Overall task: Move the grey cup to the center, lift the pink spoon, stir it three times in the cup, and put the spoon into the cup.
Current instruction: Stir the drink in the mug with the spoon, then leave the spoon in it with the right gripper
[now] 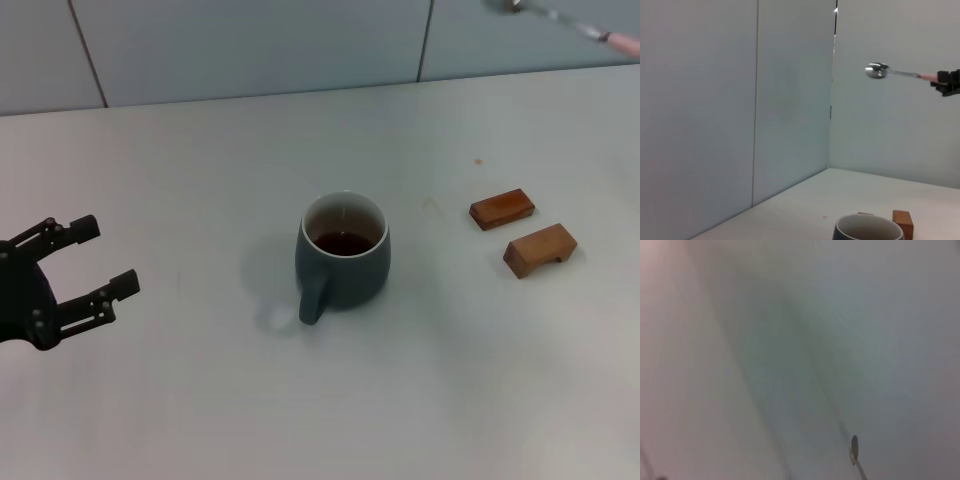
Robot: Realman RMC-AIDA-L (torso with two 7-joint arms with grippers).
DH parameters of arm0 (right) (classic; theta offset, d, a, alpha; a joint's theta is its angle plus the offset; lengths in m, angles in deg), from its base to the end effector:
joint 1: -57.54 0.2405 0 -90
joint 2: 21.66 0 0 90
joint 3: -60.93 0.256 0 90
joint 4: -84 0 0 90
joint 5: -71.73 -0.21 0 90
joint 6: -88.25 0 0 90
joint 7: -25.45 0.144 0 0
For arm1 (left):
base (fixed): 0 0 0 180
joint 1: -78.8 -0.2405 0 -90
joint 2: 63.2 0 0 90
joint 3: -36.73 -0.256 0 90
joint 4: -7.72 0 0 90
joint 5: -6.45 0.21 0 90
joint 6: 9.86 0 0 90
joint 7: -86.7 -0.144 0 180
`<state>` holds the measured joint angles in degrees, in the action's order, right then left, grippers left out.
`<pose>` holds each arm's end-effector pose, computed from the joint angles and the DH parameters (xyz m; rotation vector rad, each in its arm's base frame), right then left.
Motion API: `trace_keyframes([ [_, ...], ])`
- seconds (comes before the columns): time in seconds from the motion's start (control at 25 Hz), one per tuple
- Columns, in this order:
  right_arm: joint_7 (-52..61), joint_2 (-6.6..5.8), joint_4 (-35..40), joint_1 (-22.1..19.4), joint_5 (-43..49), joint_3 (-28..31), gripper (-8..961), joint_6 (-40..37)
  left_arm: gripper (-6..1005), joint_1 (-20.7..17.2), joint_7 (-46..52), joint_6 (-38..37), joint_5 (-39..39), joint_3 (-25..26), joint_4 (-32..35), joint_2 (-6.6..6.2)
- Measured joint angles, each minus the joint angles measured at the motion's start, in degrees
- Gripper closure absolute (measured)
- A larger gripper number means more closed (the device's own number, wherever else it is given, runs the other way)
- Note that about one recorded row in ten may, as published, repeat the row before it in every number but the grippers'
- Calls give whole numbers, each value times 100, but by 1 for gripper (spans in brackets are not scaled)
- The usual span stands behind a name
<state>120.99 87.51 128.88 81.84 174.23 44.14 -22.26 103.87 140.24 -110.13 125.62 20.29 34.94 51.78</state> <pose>0.2876 0.2973 0.1597 -2.3574 0.7130 1.1530 -0.3127 0.2844 0.0380 -2.4962 -0.3538 -0.8723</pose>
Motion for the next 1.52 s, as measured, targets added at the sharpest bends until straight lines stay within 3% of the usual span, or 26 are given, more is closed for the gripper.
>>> trace_keyframes([
  [0.08,528,-32,814,6,82,-445,838,-168,170,22,-1,6,6,-6,-1,13],
  [0.12,528,-32,814,6,82,-445,838,-168,170,31,-2,8,11,-8,0,21],
  [0.28,1541,-70,2080,164,614,-825,838,-287,170,54,-2,21,23,-10,8,45],
  [0.4,1903,-132,2344,322,837,-892,838,-398,170,55,-2,32,30,-10,11,49],
  [0.48,2476,-297,2456,696,1245,-913,838,-707,170,55,-2,35,32,-9,12,55],
  [0.64,2998,-441,2435,1101,1660,-923,838,-1042,170,53,-2,34,29,-8,12,61],
  [0.76,3287,-493,2447,1387,1976,-1017,838,-1238,170,52,-2,33,18,-8,12,67],
  [1.08,3732,-481,2552,1774,2673,-1899,838,-1191,170,51,-2,34,11,-9,12,82],
  [1.28,3883,-464,2557,1876,2736,-2083,838,-1050,170,52,-2,35,9,-9,12,82],
  [1.52,4047,-270,2690,2066,2761,-2149,838,-927,170,57,-2,35,9,-8,11,79],
])
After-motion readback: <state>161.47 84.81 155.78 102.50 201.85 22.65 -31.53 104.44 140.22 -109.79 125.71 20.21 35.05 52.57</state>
